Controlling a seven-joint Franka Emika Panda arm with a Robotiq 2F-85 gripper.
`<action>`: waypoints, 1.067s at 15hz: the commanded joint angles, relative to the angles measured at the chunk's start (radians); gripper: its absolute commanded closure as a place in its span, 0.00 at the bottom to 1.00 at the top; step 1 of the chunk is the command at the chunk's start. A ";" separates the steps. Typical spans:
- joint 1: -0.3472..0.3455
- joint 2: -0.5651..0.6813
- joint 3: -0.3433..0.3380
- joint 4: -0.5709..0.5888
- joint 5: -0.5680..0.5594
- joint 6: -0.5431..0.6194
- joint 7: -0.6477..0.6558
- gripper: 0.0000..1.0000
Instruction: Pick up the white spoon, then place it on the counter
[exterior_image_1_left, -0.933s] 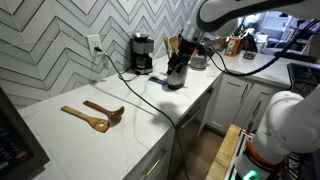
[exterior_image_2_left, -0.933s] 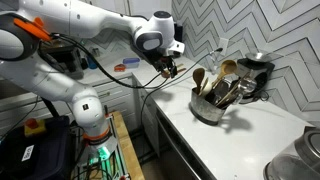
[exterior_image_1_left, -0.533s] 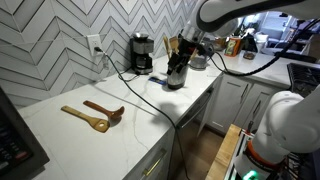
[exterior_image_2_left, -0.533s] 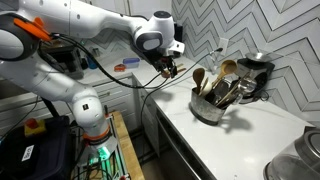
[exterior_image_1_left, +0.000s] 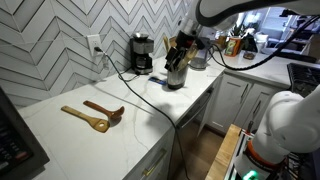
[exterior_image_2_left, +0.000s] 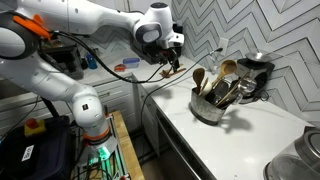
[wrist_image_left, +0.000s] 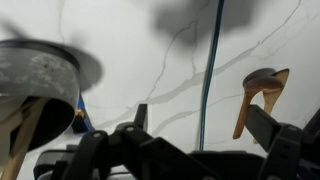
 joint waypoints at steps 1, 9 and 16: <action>-0.024 0.036 0.064 0.136 -0.136 -0.069 -0.001 0.00; -0.061 0.246 0.052 0.443 -0.436 -0.259 -0.195 0.00; -0.084 0.311 0.029 0.502 -0.497 -0.226 -0.266 0.00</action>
